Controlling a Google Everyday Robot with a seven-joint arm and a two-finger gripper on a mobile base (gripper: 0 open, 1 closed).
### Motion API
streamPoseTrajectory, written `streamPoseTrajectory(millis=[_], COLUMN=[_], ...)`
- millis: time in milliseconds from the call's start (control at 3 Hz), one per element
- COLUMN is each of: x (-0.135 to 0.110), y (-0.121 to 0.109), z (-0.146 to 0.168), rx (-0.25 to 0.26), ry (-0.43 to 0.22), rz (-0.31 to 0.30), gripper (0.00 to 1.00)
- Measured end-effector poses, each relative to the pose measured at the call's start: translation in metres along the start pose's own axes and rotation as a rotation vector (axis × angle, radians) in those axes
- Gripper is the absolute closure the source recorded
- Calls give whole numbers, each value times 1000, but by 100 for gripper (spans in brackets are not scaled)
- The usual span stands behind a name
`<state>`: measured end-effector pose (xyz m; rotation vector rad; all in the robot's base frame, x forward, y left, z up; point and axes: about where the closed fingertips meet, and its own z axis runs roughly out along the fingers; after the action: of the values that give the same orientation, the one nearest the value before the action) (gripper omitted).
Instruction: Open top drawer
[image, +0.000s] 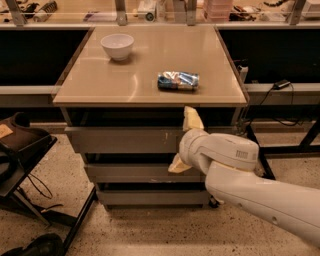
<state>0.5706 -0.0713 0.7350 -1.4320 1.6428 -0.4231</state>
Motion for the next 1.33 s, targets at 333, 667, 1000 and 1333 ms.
streamPoseTrajectory(millis=[333,667,1000,1333], x=[25,24,45,46], y=[72,71,74,74], z=[40,40,79,79], rx=[-120,-119,-149,-149], ry=[-12,-11,71,70], rz=[37,33,0,1], gripper=[0,0,0,0])
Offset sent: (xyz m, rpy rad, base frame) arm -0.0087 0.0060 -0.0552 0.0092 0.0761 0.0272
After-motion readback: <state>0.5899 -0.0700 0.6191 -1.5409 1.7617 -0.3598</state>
